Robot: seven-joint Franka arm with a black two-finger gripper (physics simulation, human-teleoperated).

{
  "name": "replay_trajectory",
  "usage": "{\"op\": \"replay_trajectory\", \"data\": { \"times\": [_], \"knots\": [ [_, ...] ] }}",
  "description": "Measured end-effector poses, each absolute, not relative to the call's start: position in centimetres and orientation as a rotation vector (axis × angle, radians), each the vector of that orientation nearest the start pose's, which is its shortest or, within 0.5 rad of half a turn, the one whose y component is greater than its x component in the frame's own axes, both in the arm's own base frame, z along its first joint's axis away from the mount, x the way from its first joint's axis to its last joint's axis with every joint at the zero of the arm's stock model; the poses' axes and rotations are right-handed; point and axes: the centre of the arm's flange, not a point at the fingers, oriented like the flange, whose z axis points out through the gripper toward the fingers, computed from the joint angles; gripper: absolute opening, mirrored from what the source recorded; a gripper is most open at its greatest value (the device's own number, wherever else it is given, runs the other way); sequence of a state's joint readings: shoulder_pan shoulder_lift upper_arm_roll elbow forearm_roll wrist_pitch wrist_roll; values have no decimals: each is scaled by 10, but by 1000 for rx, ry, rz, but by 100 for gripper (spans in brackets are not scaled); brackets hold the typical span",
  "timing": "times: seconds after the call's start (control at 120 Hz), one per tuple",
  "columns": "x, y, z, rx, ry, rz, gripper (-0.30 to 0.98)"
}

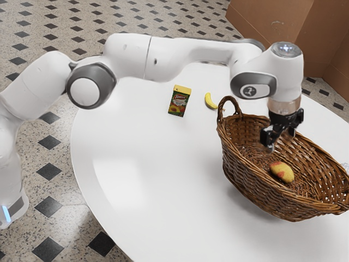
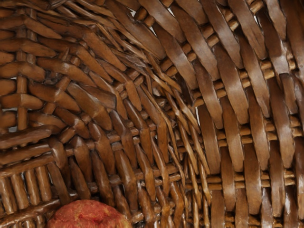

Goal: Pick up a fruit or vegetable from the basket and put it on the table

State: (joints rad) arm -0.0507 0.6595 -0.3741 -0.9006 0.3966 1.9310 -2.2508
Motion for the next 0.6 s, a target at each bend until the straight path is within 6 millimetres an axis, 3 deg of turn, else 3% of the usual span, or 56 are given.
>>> {"op": "replay_trajectory", "data": {
  "times": [0.108, 0.283, 0.6],
  "knots": [
    [727, -206, 579, 1625, 2235, 391, 64],
    [723, -238, 561, 1623, 2252, 353, 63],
    [730, -241, 541, 1539, 2314, 316, 63]
  ]
}}
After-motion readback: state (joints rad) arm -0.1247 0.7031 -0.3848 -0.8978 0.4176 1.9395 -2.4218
